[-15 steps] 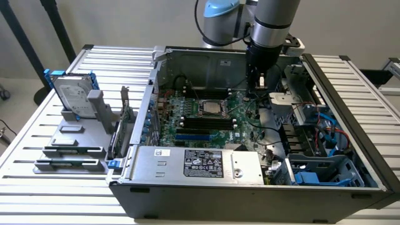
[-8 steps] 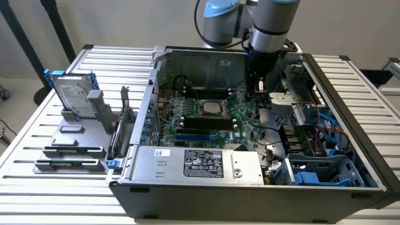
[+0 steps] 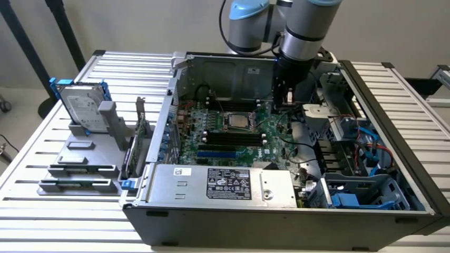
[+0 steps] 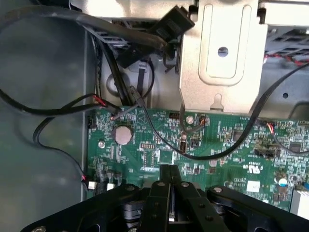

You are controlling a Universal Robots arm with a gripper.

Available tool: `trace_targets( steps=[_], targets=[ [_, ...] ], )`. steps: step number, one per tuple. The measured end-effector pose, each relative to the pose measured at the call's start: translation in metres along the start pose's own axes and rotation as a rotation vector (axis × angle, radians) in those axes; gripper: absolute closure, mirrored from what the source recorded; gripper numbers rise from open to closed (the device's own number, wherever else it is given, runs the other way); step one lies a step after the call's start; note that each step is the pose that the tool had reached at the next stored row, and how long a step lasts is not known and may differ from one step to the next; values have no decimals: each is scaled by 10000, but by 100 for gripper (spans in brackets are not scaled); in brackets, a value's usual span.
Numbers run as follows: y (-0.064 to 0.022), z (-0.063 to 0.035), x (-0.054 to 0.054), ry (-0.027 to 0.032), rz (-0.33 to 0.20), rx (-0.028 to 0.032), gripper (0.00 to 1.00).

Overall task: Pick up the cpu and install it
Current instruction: 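Close the cpu cover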

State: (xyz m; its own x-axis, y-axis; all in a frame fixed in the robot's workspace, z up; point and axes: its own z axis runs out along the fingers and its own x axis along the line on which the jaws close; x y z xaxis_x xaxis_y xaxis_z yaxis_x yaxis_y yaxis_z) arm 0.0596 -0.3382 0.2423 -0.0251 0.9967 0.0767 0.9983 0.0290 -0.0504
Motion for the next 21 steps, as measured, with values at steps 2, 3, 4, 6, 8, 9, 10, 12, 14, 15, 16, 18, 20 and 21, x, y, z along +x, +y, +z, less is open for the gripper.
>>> trace_targets(
  steps=[2, 3, 4, 6, 8, 9, 10, 12, 14, 15, 16, 18, 20, 21],
  targets=[
    [0, 0, 0, 18, 109, 368, 89],
    [0, 0, 0, 26, 159, 550, 89],
    [0, -1, 0, 33, 206, 727, 89],
    [0, 0, 0, 47, 291, 1080, 89],
    [-2, -1, 0, 57, 362, 1436, 89],
    [-3, 0, -1, 63, 390, 1615, 89],
    [-5, 0, -1, 68, 416, 1790, 89],
    [-13, 0, -1, 74, 467, 2094, 89],
    [-30, 5, -1, 81, 502, 2266, 89],
    [-41, 9, -1, 82, 512, 2326, 89],
    [-57, 15, -1, 84, 518, 2369, 89],
    [-105, 32, 0, 84, 522, 2423, 89],
    [-169, 50, 0, 85, 526, 2462, 89],
    [-208, 61, 0, 87, 527, 2476, 89]
  ],
)
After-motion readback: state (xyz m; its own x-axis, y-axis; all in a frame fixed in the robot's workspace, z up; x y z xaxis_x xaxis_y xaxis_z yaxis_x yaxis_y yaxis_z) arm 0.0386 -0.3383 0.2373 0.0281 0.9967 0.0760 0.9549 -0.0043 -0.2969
